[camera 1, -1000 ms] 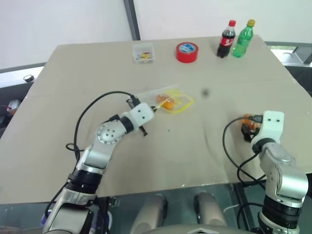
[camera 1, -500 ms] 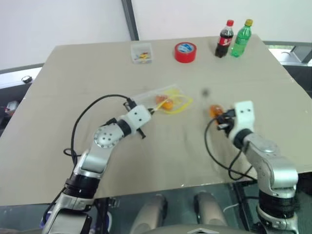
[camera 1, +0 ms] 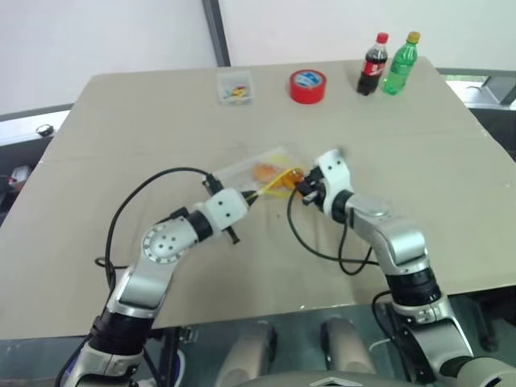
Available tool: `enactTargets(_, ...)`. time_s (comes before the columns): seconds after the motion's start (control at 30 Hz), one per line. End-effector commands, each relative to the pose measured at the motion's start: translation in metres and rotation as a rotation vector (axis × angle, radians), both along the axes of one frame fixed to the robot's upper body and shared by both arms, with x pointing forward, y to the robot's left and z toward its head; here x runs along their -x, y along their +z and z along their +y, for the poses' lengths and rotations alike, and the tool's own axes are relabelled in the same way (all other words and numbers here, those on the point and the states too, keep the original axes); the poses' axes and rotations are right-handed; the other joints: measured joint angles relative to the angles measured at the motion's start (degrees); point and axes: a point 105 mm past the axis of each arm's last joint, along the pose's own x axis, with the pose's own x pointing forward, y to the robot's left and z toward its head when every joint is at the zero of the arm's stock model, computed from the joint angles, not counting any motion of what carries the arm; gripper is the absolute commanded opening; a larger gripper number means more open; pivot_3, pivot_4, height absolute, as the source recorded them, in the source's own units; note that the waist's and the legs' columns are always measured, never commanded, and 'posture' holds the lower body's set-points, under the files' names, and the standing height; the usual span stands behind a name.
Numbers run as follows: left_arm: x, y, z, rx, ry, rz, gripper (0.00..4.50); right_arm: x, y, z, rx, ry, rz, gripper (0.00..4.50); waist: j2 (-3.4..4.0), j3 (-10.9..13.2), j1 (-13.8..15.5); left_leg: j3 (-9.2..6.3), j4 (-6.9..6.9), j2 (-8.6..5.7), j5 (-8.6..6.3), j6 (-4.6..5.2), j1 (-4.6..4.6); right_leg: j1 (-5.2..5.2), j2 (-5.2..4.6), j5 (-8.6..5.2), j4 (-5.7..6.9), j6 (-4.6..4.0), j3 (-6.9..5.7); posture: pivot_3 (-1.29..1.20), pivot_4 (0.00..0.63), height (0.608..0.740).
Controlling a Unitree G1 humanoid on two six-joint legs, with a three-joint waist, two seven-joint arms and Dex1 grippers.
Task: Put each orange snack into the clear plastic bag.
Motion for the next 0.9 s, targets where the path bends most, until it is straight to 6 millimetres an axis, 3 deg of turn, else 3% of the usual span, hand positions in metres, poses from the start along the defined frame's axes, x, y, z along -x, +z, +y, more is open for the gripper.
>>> enactTargets(0.03,0.013,0.003,-0.001,-0.026,-0.052,-0.016,0.00,-0.015,0.009,0.009,-0.111,-0.041,0.001,0.80,0.01,0.0,-0.2,0.01,-0.01,0.01,0.00,0.00,0.01,0.00,0.02,0.00,0.00,0.00,0.02,0.00,0.150,0.740)
enactTargets(0.17,0.017,-0.002,0.003,-0.044,-0.052,0.006,0.00,-0.031,0.005,0.012,-0.218,-0.096,0.051,0.80,0.04,0.0,0.1,0.03,-0.04,0.03,0.00,0.00,0.05,0.00,0.06,0.00,0.01,-0.01,0.06,0.00,0.150,0.740)
enactTargets(0.27,0.016,-0.002,0.004,-0.044,-0.044,0.004,0.00,-0.034,-0.003,0.016,-0.173,-0.092,0.032,0.80,0.04,0.0,0.3,0.00,-0.03,0.01,0.00,0.00,0.04,-0.01,0.05,0.00,-0.03,-0.01,0.04,0.00,0.150,0.740)
enactTargets(0.47,0.010,0.003,0.006,-0.034,-0.013,-0.013,0.00,-0.007,-0.011,0.040,-0.102,0.131,-0.013,0.80,0.05,0.0,0.0,0.01,-0.04,0.02,0.00,0.00,0.04,0.00,0.05,0.00,-0.02,-0.01,0.04,0.00,0.150,0.740)
enactTargets(0.67,0.007,0.006,0.010,-0.011,0.035,-0.018,0.00,0.004,0.008,0.027,-0.152,0.162,-0.057,0.80,0.06,0.0,0.1,0.01,-0.04,0.02,0.00,0.00,0.03,0.00,0.06,0.00,0.00,-0.01,0.05,0.00,0.150,0.740)
enactTargets(0.9,0.012,0.003,0.006,-0.006,-0.006,-0.024,0.00,0.020,0.006,0.039,-0.115,0.289,-0.032,0.80,0.06,0.0,-0.1,0.02,-0.04,0.04,0.00,0.00,0.04,-0.01,0.06,0.00,0.00,-0.01,0.06,0.00,0.150,0.740)
